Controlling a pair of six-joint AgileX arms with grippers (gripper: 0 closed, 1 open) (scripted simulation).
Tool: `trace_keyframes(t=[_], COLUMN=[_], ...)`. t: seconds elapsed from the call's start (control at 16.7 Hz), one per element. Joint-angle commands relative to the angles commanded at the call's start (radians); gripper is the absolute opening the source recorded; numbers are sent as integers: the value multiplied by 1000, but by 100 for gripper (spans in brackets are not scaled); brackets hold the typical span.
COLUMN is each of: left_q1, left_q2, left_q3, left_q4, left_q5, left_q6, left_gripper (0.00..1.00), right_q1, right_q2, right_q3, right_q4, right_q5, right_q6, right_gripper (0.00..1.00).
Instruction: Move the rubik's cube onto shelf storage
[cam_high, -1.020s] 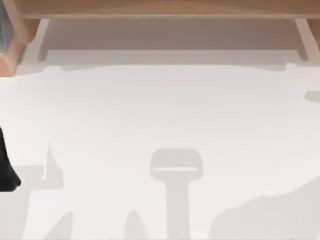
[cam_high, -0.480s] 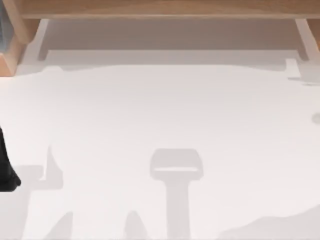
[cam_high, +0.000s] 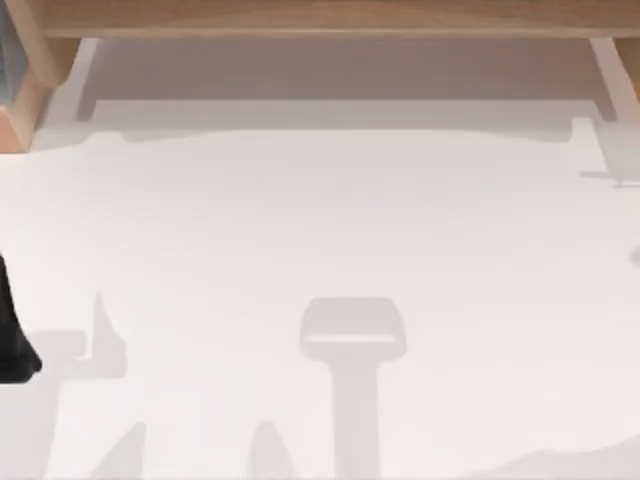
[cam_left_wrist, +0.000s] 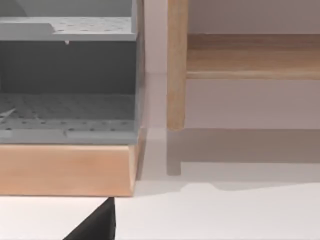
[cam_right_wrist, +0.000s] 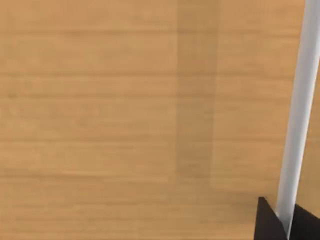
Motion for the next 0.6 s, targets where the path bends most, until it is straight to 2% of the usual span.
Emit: trace_keyframes(t=[0.6], left_q1=[0], left_q2=[0], left_q3=[0], left_q4=[0], left_q5=[0], left_q6=[0], left_gripper=[100], right_q1=[-56], right_q2=[-63], right_q3=[-153], right_q4=[90], right_q5=[-56], right_q6=[1], right_gripper=[0])
